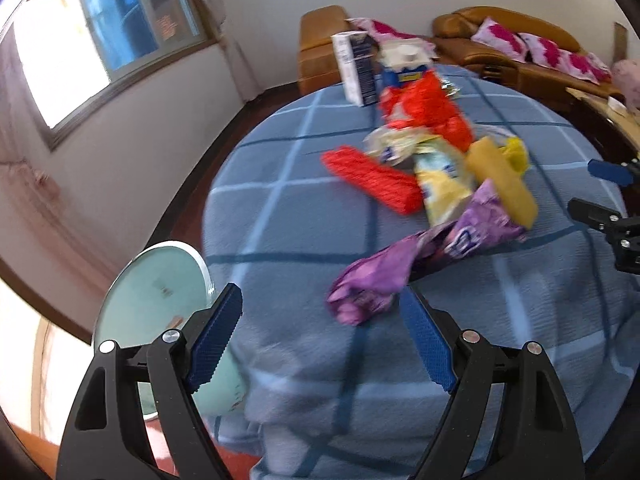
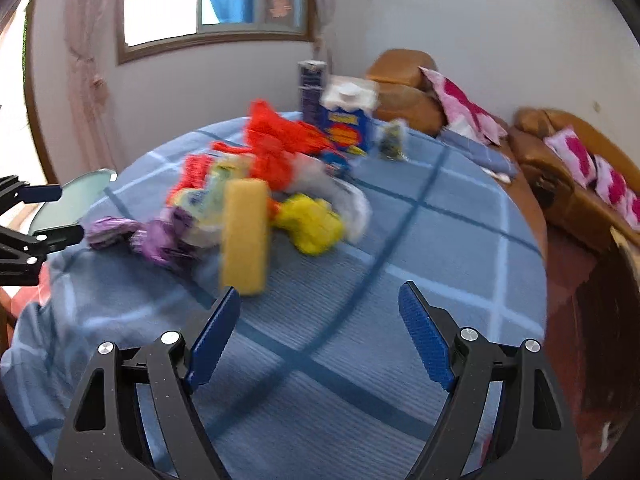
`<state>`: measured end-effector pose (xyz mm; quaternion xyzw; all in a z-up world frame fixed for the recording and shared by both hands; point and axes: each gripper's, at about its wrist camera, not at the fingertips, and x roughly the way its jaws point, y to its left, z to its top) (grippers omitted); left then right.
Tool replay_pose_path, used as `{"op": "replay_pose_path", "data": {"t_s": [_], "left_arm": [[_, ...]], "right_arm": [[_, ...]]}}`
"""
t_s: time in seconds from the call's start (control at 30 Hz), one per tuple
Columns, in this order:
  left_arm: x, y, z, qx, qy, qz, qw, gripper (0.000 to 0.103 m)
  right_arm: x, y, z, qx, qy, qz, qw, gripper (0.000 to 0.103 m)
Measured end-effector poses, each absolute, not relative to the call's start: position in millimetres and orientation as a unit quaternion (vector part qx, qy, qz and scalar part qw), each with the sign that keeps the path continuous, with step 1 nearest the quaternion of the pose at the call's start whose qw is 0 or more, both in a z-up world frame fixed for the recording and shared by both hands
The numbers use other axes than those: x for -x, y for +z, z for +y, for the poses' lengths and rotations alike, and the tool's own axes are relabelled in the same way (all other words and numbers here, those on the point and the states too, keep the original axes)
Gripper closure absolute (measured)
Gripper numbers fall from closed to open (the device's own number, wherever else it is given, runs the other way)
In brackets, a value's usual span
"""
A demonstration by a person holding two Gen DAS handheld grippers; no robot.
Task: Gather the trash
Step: 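Grasp the purple foil wrapper with the left tool and lift it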
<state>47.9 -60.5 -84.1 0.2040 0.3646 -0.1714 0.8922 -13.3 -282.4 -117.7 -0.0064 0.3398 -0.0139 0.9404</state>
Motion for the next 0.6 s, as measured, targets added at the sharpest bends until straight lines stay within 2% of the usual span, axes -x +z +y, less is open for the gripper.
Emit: {"op": "replay_pose_path", "data": {"t_s": [0.03, 0.1, 0.17, 0.23, 0.3, 0.6], "left_arm": [[-49, -87, -66, -0.207, -0.181, 0.364, 0.890, 0.023], [-56, -96, -74, -0.206, -0.195, 0.368, 0.885, 0.030], [-66, -107, -80, -0.195, -0.218, 0.396, 0.870, 0.062], [-69, -111, -83, -0.184, -0.229, 0.404, 0.866, 0.068], [-67, -108, -84, -0.177, -0.245, 0.404, 0.863, 0.080], [-47, -73, -52, -0.190, -0.224, 0.371, 0.881, 0.083]], "right_arm": [[16, -120, -286, 0.000, -0.018, 0.341, 0.940, 0.023], [19, -121, -294, -0.014, -0.026, 0.339, 0.940, 0.023], [21, -121, -301, -0.023, -0.033, 0.334, 0.942, 0.023], [22, -121, -309, -0.032, -0.041, 0.333, 0.942, 0.023], [23, -122, -317, -0.045, -0.051, 0.332, 0.941, 0.023], [17, -119, -317, -0.067, -0.047, 0.330, 0.940, 0.023]]}}
